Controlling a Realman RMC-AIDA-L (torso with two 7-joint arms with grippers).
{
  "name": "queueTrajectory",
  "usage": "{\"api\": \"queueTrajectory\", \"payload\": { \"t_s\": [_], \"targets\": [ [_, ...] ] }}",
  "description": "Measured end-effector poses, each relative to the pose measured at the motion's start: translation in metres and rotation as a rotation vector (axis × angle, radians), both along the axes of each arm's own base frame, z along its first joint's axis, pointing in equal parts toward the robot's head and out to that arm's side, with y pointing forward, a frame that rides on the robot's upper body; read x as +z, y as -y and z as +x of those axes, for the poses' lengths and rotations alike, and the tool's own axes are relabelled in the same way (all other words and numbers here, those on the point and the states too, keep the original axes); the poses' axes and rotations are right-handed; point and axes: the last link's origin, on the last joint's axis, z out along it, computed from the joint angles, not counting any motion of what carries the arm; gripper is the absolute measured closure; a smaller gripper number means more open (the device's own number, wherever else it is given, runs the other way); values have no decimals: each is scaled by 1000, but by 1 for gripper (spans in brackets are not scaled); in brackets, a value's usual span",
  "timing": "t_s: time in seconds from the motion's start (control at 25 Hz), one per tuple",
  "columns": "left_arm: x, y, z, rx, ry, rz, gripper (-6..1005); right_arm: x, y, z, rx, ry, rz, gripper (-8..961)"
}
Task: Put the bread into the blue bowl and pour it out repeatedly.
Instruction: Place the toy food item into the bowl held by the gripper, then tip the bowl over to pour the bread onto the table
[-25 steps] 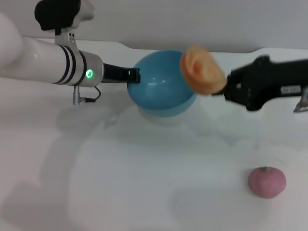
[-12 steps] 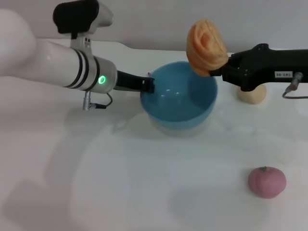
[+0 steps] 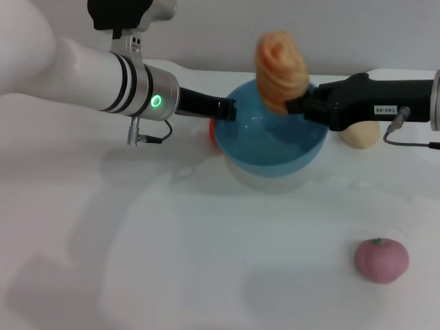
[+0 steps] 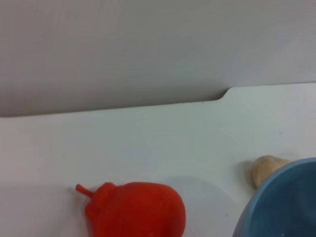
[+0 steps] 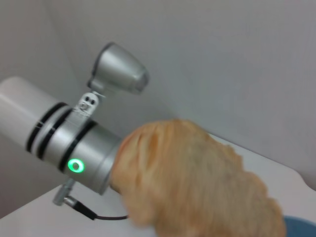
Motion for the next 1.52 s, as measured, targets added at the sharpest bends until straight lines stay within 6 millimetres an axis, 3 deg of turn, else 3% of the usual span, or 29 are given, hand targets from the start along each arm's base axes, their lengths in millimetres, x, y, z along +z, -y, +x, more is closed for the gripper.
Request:
{"api": "queueTrajectory", "payload": {
  "t_s": [0.2,0.44,0.6,0.72,0.84,1.0,1.32,1.52],
  "targets": [
    [1,-2,5,-15,0,1,1000,0,0,1,-1,0,4,674],
    [5,-6,11,-33,-1,12,999,6,2,4,-8,-7,22,624],
    [6,-9,13,-50,-7,29,999,28,6,6,-19,-107,97,590],
    [7,-13,15,-71,-11,56,999,62,11,14,-25,-260,230,584],
    [4,-15,20,-129,-26,93,999,94,21,38,-46,-374,384,588],
    [-12,-13,33,-246,-77,123,999,114,36,84,-155,-436,518,588],
    [-29,-13,52,-439,-123,245,999,116,76,170,-425,-471,661,587],
    [-43,-7,50,-550,-150,374,999,107,100,193,-522,-507,668,587]
  ]
}}
